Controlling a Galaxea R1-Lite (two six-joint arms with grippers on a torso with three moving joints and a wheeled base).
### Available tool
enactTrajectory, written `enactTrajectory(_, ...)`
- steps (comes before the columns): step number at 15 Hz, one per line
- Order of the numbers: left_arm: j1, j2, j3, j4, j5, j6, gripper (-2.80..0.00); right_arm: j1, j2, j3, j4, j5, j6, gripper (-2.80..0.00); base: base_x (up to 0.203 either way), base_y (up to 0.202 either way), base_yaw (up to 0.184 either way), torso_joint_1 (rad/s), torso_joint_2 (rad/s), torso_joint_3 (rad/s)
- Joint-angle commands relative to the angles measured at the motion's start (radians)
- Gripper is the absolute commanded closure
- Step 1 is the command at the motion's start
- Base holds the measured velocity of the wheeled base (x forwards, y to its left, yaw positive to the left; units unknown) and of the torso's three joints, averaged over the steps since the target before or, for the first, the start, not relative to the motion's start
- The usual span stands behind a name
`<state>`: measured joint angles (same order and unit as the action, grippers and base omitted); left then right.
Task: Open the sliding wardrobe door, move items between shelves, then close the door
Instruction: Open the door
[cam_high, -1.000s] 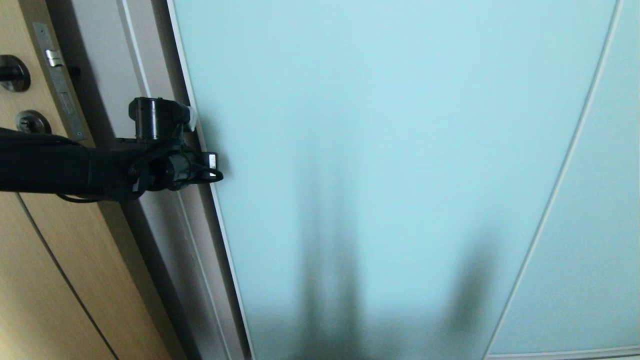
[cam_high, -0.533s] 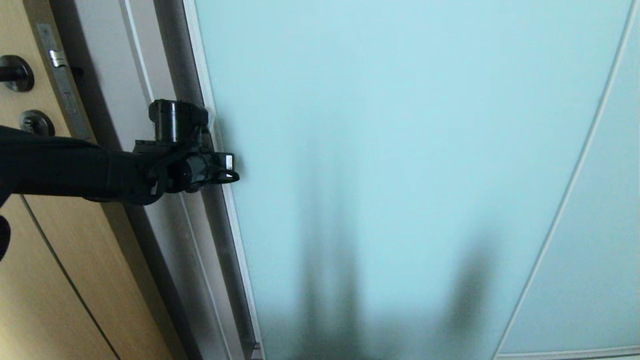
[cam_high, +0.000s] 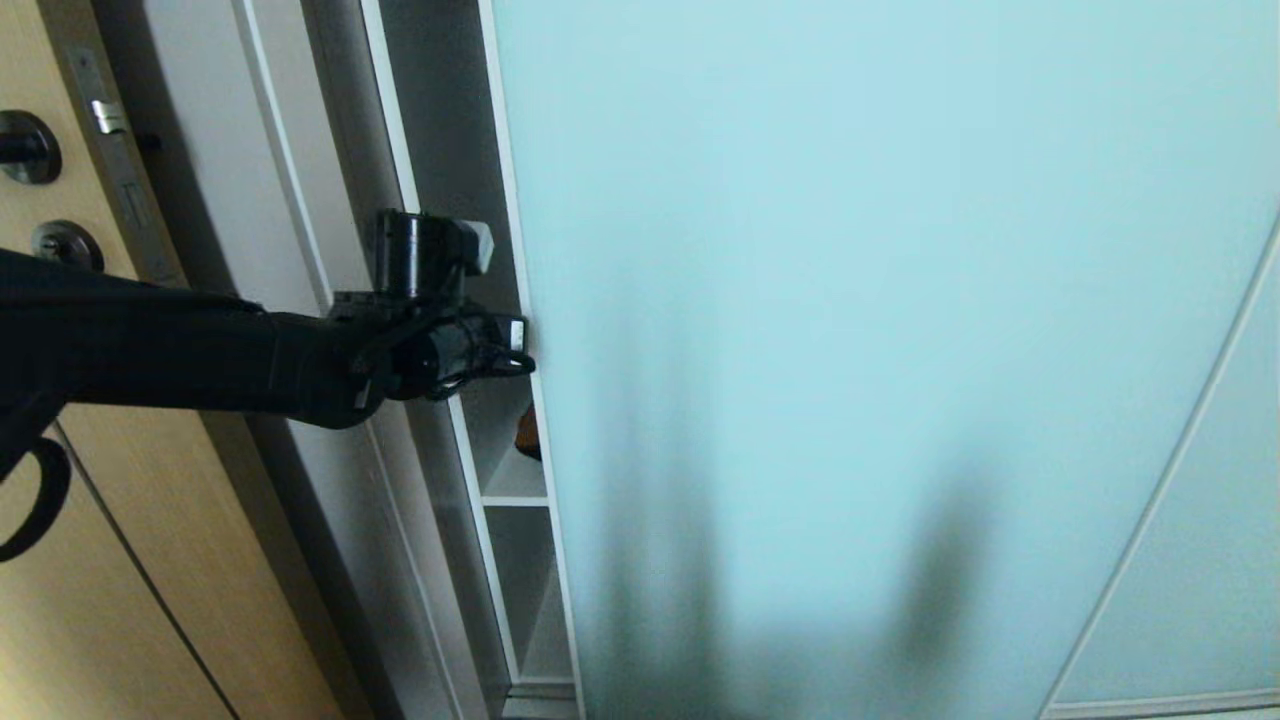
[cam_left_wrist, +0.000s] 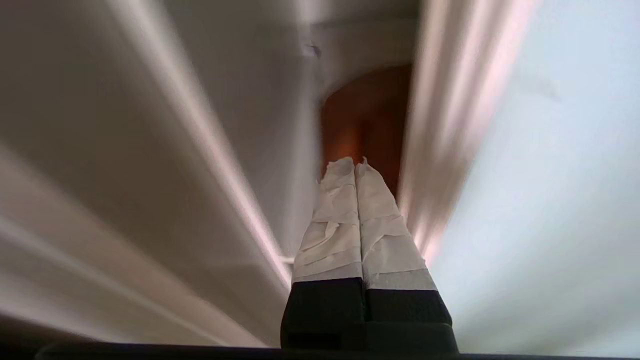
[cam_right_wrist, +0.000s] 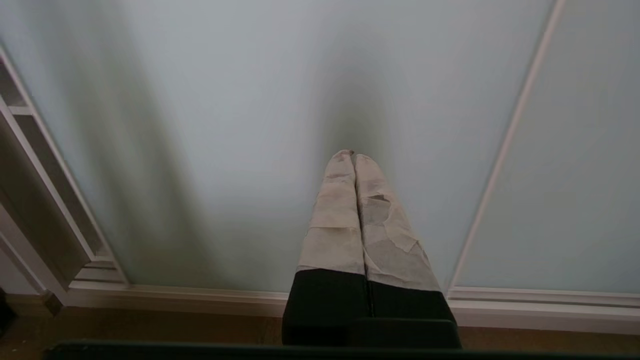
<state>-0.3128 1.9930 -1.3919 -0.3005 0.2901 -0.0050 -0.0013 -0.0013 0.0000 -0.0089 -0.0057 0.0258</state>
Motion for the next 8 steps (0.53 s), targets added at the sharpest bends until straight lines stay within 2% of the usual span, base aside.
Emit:
enactTrajectory(1,-0.017,0.003,0.017,-0.011,0.006,-0.001,0.00,0.000,0.001,0.000,0.000,0.000,0.000,0.00,0.000,0.000,0.000,0.000,0.00,0.000)
enactTrajectory(4,-0.019,-0.007,0.028,-0.063,0.009,0.000,0.00,0.000,0.001,0.000,0.000,0.000,0.000,0.00,0.000,0.000,0.000,0.000,0.00,0.000)
enactTrajectory(8,-0.023,-0.028,0.025,-0.063,0.007,-0.002,0.00,0.000,0.001,0.000,0.000,0.000,0.000,0.00,0.000,0.000,0.000,0.000,0.00,0.000)
